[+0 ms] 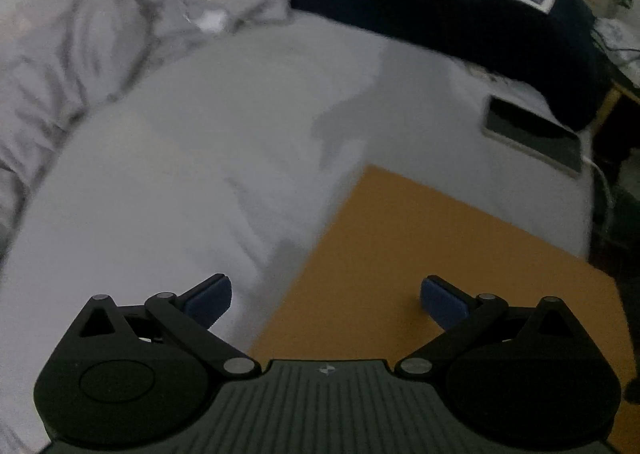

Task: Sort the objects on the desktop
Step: 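Lower the lid onto the box with the right gripper while the left gripper presses it, then press the lid flat onto the box with both grippers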

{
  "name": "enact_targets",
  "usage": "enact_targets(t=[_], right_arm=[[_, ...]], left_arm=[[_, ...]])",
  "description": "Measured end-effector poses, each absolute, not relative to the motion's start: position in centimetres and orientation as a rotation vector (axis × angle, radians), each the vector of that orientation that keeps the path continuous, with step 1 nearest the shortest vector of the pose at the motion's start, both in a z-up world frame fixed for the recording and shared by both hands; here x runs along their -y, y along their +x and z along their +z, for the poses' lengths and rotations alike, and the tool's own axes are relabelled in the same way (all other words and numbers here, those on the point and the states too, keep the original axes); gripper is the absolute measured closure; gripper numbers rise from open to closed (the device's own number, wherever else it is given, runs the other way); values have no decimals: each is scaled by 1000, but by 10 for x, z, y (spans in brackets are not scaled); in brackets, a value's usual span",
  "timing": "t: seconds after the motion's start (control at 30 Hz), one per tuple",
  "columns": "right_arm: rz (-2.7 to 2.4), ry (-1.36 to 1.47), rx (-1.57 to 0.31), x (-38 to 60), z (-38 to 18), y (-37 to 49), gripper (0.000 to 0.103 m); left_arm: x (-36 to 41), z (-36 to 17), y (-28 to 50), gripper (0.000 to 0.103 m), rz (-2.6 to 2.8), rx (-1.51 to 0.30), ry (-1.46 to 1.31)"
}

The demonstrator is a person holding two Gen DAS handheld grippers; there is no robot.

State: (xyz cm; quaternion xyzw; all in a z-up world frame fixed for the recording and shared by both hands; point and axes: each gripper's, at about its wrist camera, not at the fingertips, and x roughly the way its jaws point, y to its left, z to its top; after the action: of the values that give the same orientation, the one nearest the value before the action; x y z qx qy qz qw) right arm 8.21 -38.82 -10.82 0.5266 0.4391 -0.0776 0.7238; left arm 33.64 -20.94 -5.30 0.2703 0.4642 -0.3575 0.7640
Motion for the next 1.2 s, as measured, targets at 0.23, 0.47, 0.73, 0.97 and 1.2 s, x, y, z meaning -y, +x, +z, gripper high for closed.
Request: enact_targets(t=[0.23,0.47,0.73,0.97,1.2], right_arm=[[-170,1105,-1011,371,-111,105,0],[-161,1009,-1016,381,-87,104,0],[-151,899,-1021,392,-59,104,0],[-133,779,-1016,398,-29,104,0],[-44,670,-1003,391,6,108,0]], left_arm=[[209,-52,336,0,-858,-1081,531],[192,-35,327,0,-865,-1049,490],[160,-10,302,0,-797,-996,445],[132,13,266,0,-729,-943,364],[100,35,234,0,-638,-885,281]])
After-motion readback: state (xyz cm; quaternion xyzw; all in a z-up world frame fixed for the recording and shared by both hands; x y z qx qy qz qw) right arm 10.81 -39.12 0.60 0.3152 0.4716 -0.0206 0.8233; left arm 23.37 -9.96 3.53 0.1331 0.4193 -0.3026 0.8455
